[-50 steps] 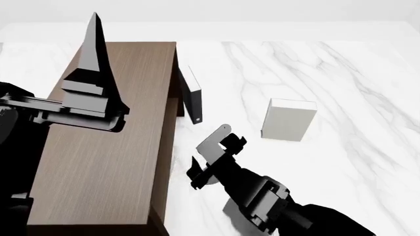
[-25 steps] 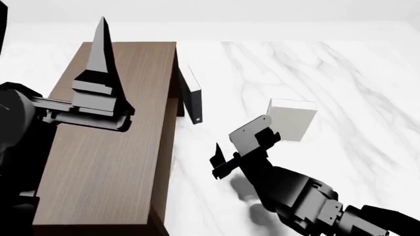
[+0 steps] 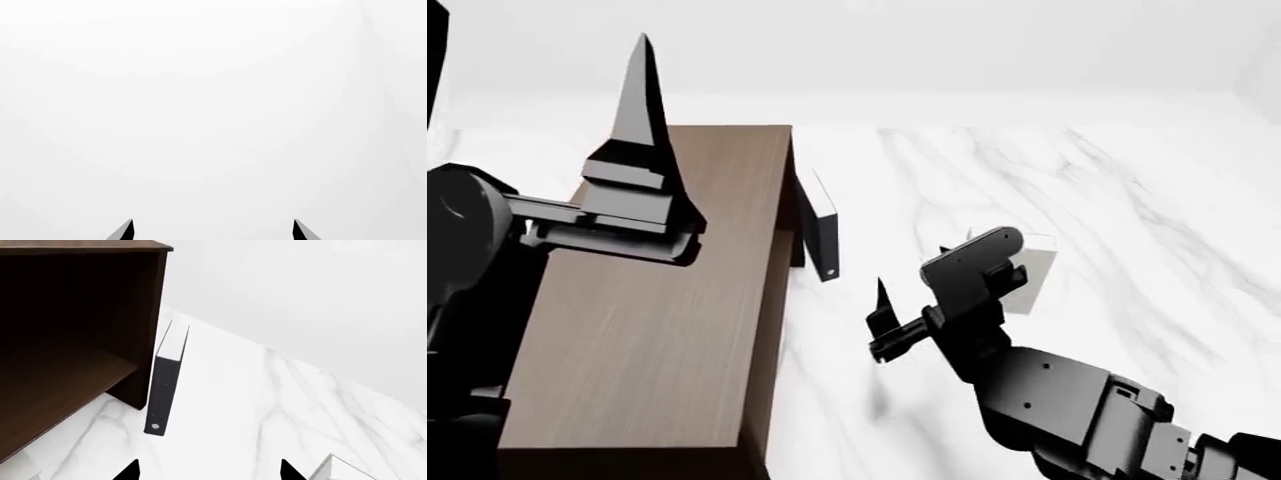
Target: Pick up the book on the right and place it under the cabinet shelf.
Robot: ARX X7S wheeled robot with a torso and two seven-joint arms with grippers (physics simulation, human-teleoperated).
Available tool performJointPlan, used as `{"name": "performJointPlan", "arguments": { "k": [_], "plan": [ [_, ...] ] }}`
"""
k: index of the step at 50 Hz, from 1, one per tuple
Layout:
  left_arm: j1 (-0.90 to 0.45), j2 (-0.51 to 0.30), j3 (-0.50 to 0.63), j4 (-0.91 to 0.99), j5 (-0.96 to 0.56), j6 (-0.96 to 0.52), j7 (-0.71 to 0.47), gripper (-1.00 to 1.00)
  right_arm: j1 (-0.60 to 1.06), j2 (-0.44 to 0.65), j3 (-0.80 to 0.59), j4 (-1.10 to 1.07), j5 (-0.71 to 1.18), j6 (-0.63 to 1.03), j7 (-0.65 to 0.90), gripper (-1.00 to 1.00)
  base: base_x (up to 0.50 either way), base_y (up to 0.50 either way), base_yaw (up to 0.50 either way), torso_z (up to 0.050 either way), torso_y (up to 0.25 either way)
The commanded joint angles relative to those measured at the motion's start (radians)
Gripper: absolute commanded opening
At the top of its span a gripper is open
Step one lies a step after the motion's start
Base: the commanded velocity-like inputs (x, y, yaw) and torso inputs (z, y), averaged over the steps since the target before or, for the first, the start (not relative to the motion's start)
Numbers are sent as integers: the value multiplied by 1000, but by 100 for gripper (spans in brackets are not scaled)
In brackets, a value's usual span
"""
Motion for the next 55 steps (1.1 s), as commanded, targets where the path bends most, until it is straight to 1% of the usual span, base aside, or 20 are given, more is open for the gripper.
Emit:
{"name": "performJointPlan", "arguments": {
  "k": [1,22,42,55],
  "plan": [
    [-19,5,6,0,-14,-11,-8,100,9,64,14,-126,11,8,47,100,0,0,0,0,137],
    [-38,18,15,-4,-23,-15,-5,100,80,190,92,-343,42,-1,132,100,0,0,0,0,145],
    [5,38,45,-15,34,-1,19,100,149,343,194,-532,81,-29,236,100,0,0,0,0,157],
    [14,26,46,-17,41,9,22,100,199,432,251,-622,124,-27,279,100,0,0,0,0,162]
  ]
}}
